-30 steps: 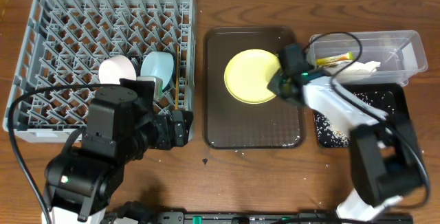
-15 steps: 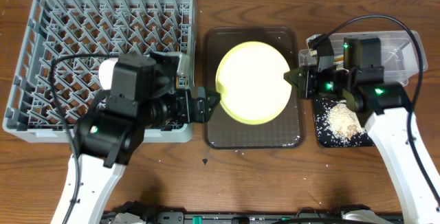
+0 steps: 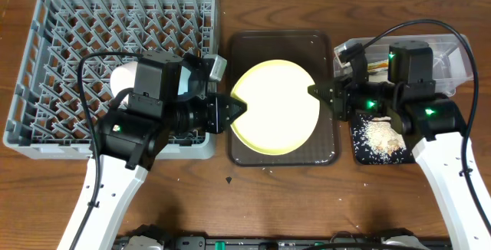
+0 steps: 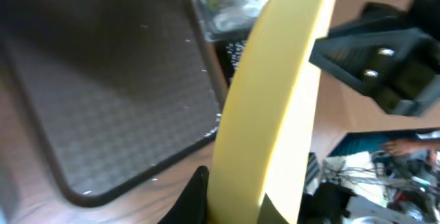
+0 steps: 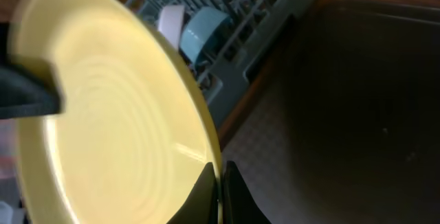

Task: Sort waste into correct bins and load items into the dishwasher
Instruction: 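Carry the yellow plate with the left gripper into the rack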

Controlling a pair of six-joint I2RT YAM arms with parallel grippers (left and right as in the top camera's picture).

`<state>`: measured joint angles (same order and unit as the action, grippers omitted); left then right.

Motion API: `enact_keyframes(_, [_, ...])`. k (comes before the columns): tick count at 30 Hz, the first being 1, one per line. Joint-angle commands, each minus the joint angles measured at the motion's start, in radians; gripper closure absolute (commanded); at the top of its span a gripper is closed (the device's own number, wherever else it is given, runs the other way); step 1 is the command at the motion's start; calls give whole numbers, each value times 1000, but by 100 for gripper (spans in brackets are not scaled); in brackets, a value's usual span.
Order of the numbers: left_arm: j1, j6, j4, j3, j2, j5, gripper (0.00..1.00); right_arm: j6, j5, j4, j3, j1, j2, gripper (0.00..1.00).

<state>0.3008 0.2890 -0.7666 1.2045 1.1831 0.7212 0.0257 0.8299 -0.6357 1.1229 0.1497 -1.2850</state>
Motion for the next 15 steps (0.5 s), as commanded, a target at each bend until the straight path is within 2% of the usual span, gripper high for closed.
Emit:
enact_keyframes(1, [3, -35, 10, 13, -2, 52, 93, -24, 44, 0, 7, 40, 10, 99])
enact_keyframes(2, [3, -49, 10, 13, -3, 50, 93, -24, 42, 0, 7, 39, 10, 93])
enact_keyframes(4, [2, -78, 8, 13, -7, 29, 93, -24, 23, 0, 7, 37, 10, 75])
enact_keyframes(5, [-2, -79, 2, 14, -13, -9, 93, -24, 8, -1, 7, 35, 10, 64])
enact_keyframes(6, [-10, -79, -11, 17, -20, -63, 92, -23, -14, -5, 7, 32, 10, 58])
enact_keyframes(9, [-44, -114, -80, 40, -46, -265, 93, -15, -71, -23, 7, 19, 10, 52])
enact_keyframes(15, [-151, -140, -238, 127, -95, -720, 92, 46, -206, -62, 7, 1, 10, 50])
